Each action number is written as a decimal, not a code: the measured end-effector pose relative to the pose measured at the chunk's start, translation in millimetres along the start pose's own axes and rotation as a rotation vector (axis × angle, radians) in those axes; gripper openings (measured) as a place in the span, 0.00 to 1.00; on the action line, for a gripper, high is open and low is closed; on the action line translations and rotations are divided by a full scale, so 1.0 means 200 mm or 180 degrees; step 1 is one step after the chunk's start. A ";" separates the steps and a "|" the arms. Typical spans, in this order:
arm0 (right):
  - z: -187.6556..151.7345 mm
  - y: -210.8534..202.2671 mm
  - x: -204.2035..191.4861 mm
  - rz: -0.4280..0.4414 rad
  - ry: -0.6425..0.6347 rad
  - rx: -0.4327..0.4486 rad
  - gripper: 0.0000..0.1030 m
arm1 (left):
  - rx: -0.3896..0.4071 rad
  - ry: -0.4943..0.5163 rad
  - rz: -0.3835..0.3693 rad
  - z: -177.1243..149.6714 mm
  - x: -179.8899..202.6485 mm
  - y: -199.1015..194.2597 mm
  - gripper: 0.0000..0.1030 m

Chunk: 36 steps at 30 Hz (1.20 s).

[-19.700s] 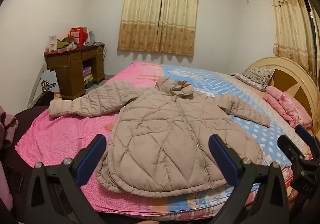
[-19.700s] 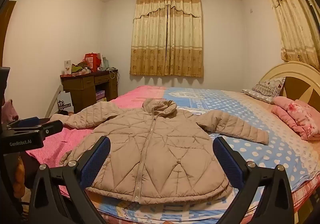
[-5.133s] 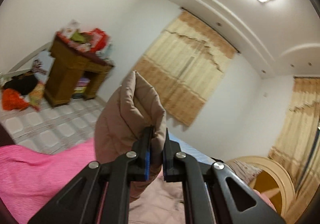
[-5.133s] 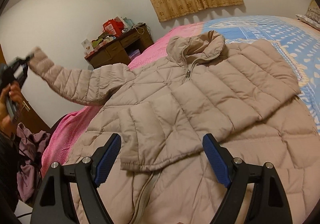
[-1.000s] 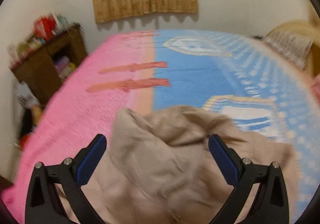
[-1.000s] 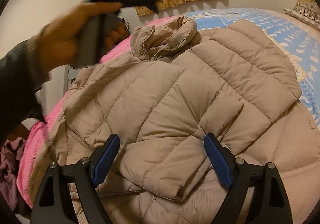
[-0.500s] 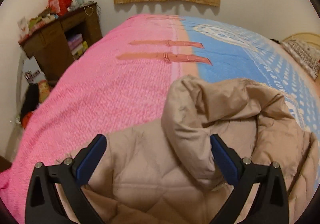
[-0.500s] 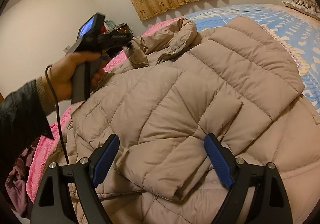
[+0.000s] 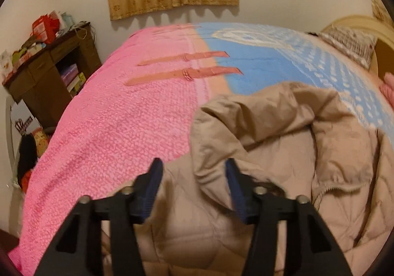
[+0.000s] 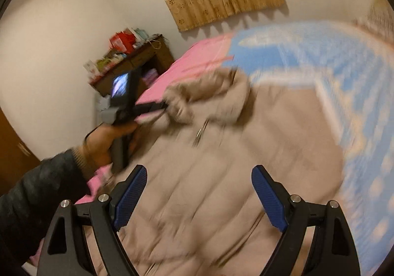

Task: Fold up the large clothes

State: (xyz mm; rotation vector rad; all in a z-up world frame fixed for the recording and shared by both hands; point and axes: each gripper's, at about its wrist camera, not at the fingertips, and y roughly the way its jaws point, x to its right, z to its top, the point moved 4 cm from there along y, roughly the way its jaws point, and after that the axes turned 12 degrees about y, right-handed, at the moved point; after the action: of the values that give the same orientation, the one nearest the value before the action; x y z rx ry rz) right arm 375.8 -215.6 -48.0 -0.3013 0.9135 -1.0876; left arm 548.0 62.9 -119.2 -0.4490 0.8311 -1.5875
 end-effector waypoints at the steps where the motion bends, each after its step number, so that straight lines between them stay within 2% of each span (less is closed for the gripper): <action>1: 0.11 0.05 -0.01 -0.0063 -0.0081 0.0002 0.85 | 0.0011 -0.0067 -0.0088 0.01 -0.01 0.00 0.56; 3: 0.28 0.17 0.00 -0.0295 -0.0212 0.0028 0.85 | 0.0014 -0.0161 -0.0235 0.02 -0.03 0.01 0.56; 5: 0.41 0.31 0.04 -0.0424 -0.0182 -0.0060 0.85 | 0.0037 -0.0265 -0.0415 0.03 -0.04 0.01 0.57; 7: 0.53 0.49 0.08 -0.0456 -0.0135 -0.0227 0.85 | 0.0086 -0.0405 -0.0541 0.04 -0.06 0.00 0.73; 8: 0.58 0.56 0.10 -0.0540 -0.0159 -0.0263 0.85 | 0.0116 -0.0449 -0.0571 0.04 -0.07 -0.01 0.77; 10: 0.67 0.69 0.14 -0.0706 -0.0221 -0.0281 0.85 | 0.0144 -0.0532 -0.0658 0.05 -0.08 0.01 0.79; 12: 0.74 0.80 0.17 -0.0655 -0.0135 -0.0345 0.85 | 0.0116 -0.0514 -0.0719 0.06 -0.08 0.04 0.79; 14: 0.79 0.91 0.18 -0.0677 -0.0089 -0.0394 0.85 | 0.0103 -0.0415 -0.0765 0.06 -0.05 0.07 0.75; 16: 0.81 1.03 0.19 -0.0707 -0.0112 -0.0518 0.85 | 0.0039 -0.0250 -0.0761 0.06 -0.02 0.11 0.56; 17: 0.81 1.09 0.19 -0.0746 -0.0162 -0.0597 0.84 | 0.0046 -0.0197 -0.0741 0.07 -0.01 0.11 0.50; 18: 0.81 1.15 0.18 -0.0823 -0.0276 -0.0607 0.80 | 0.0056 -0.0125 -0.0713 0.07 -0.01 0.11 0.38; 19: 0.79 1.17 0.16 -0.0851 -0.0355 -0.0634 0.57 | 0.0052 -0.0028 -0.0691 0.08 0.00 0.11 0.24; 20: 0.78 1.20 0.15 -0.0823 -0.0403 -0.0704 0.26 | 0.0067 0.0036 -0.0701 0.08 0.00 0.10 0.20; 21: 0.76 1.21 0.14 -0.0823 -0.0447 -0.0754 0.19 | 0.0123 0.0110 -0.0702 0.08 0.01 0.08 0.16; 25: 0.70 1.13 0.11 -0.0902 -0.0766 -0.0668 0.11 | 0.0314 0.0571 -0.0574 0.05 0.04 -0.05 0.10; 28: 0.65 1.01 0.11 -0.0897 -0.0962 -0.0520 0.10 | 0.0404 0.0947 -0.0398 0.00 0.06 -0.10 0.10; 30: 0.59 0.96 0.11 -0.0926 -0.1126 -0.0456 0.09 | 0.0408 0.1124 -0.0371 -0.06 0.07 -0.12 0.09; 36: 0.41 0.98 0.29 -0.1273 -0.1199 -0.0692 0.09 | 0.0295 0.1895 -0.0169 -0.26 0.17 -0.08 0.09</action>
State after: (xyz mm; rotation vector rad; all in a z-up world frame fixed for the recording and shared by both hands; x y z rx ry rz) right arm 570.3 -190.3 -147.0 -0.8678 0.6440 -1.2408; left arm 494.0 44.3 -147.6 0.0835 1.1884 -1.8289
